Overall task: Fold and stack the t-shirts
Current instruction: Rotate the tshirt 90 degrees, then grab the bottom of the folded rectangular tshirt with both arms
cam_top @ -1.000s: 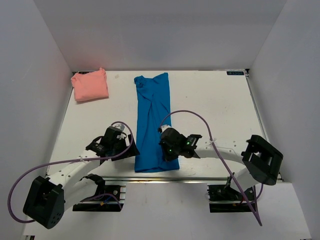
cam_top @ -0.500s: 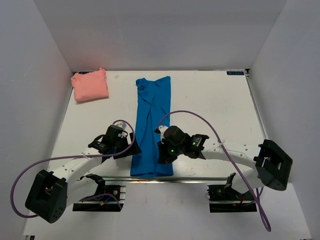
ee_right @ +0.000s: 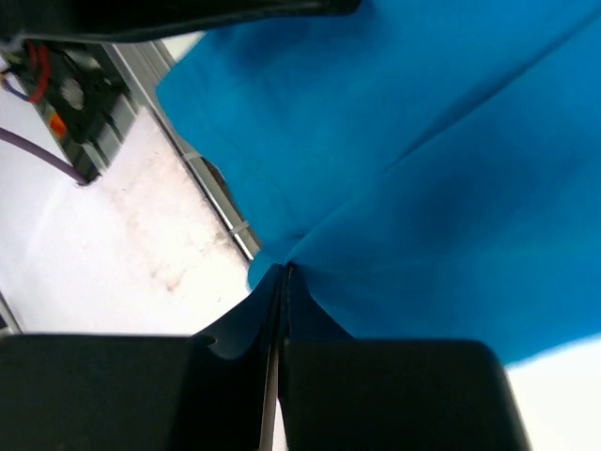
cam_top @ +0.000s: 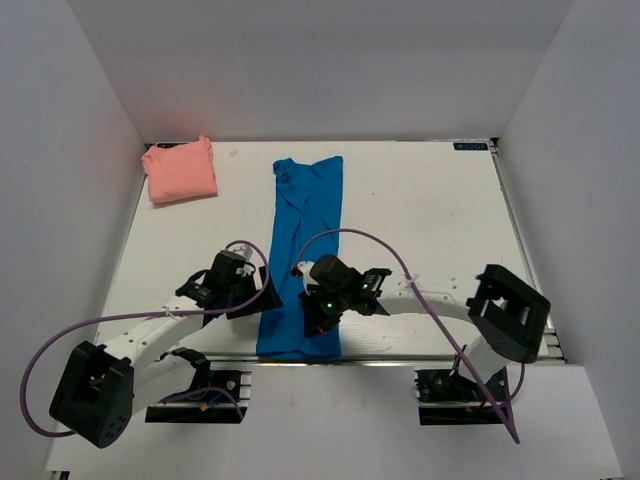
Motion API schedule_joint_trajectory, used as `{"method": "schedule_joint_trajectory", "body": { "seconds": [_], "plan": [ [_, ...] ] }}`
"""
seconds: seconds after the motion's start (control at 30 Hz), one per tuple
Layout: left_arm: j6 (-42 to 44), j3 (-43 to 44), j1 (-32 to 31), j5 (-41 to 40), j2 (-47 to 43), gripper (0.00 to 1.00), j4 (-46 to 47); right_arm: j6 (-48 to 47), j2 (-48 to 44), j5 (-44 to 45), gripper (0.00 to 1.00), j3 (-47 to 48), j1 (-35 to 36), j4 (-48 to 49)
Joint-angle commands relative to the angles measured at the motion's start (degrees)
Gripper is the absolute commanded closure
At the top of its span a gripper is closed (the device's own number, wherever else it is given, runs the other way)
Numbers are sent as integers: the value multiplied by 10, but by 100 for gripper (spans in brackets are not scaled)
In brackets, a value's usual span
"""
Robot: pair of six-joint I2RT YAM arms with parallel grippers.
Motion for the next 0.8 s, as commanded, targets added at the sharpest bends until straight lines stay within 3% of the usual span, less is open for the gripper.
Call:
{"method": "schedule_joint_trajectory", "body": {
  "seconds": [0.0, 0.13, 0.3, 0.33, 0.4, 0.57, 0.6, 0.77],
  "plan": [
    [5, -6, -2, -9, -11, 0, -27, -9, 38, -50, 100, 26, 9, 43],
    [5, -6, -2, -14, -22, 0, -38, 0, 66, -67, 100, 27, 12, 71],
    [5, -18, -2, -14, -35, 0, -38, -4, 35, -52, 45, 21, 16, 74],
    [5, -18, -2, -14, -41, 0, -38, -6, 12, -49, 27, 17, 17, 74],
    [5, -18, -2, -14, -41, 0, -45, -9, -17, -38, 12, 11, 13, 74],
    [5, -29, -2, -3, -58, 0, -63, 0, -71, 32, 10, -7, 11, 11],
    [5, -35, -2, 6, -58, 0, -71, 4, -79, 86, 10, -7, 10, -1],
    [-2, -49, -2, 44, -51, 0, -82, 80, -68, 140, 10, -12, 5, -115]
  ]
}}
